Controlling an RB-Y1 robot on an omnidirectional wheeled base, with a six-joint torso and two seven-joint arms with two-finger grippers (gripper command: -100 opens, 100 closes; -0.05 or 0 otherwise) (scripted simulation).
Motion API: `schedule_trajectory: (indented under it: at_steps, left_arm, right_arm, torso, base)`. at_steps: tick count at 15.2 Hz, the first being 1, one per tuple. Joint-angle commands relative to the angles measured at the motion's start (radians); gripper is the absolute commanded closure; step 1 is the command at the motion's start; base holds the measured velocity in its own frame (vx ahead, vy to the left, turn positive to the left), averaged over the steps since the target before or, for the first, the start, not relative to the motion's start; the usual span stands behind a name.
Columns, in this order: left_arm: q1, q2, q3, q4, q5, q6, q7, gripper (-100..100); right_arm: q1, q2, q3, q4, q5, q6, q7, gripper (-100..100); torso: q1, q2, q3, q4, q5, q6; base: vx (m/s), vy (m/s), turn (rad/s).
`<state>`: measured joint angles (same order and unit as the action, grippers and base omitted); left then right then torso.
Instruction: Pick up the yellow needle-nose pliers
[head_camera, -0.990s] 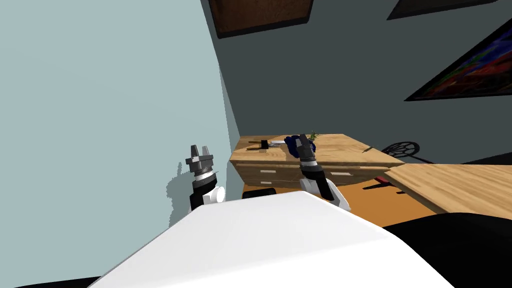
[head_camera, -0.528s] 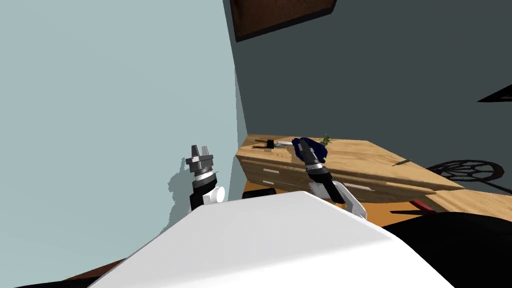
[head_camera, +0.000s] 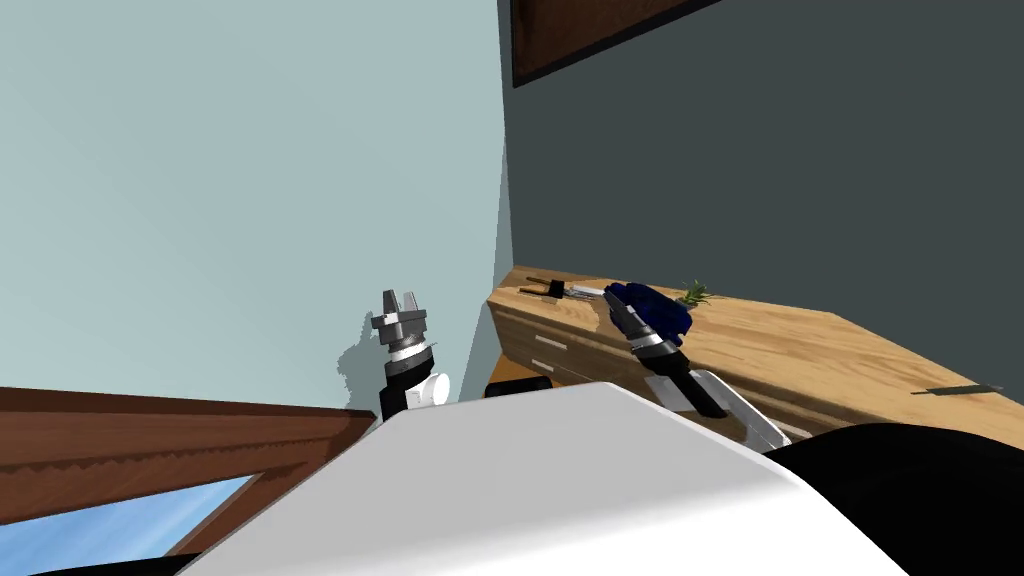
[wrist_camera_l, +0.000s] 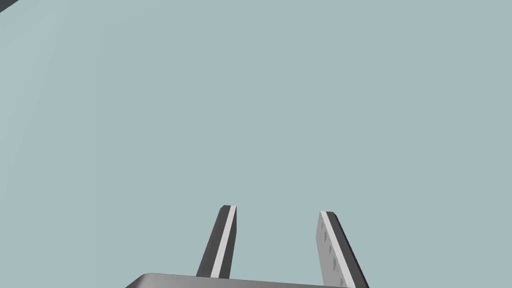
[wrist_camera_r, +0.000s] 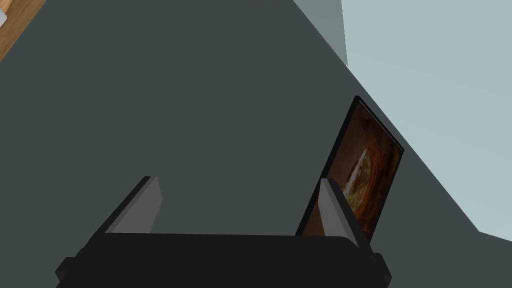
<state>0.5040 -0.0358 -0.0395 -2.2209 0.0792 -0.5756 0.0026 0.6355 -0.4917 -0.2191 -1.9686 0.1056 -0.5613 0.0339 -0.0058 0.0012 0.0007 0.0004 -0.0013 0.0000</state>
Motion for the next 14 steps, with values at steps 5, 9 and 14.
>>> schedule_trajectory:
  at_steps: [5,9,14]
  left_arm:
    - [0.0,0.0,0.0,0.0,0.0,0.0,0.0,0]
    - [0.0,0.0,0.0,0.0,0.0,0.0,0.0,0]
    - [0.0,0.0,0.0,0.0,0.0,0.0,0.0,0]
  right_arm:
    - [0.079,-0.135,-0.055,0.106,0.043,-0.022,-0.041,-100]
    - [0.106,-0.213,-0.071,0.142,0.058,-0.03,-0.056,-100]
    - [0.162,-0.314,-0.102,0.215,0.09,-0.046,-0.086,-100]
  torso:
    - [0.001,-0.001,-0.001,0.0,0.0,-0.001]
    - [0.0,-0.002,-0.001,0.0,0.0,-0.001]
    - [0.0,-0.003,-0.002,-0.001,0.0,-0.002]
  base:
    - [-0.041,-0.028,0.407]
    - [-0.033,-0.031,0.387]
    - [-0.021,-0.03,0.453]
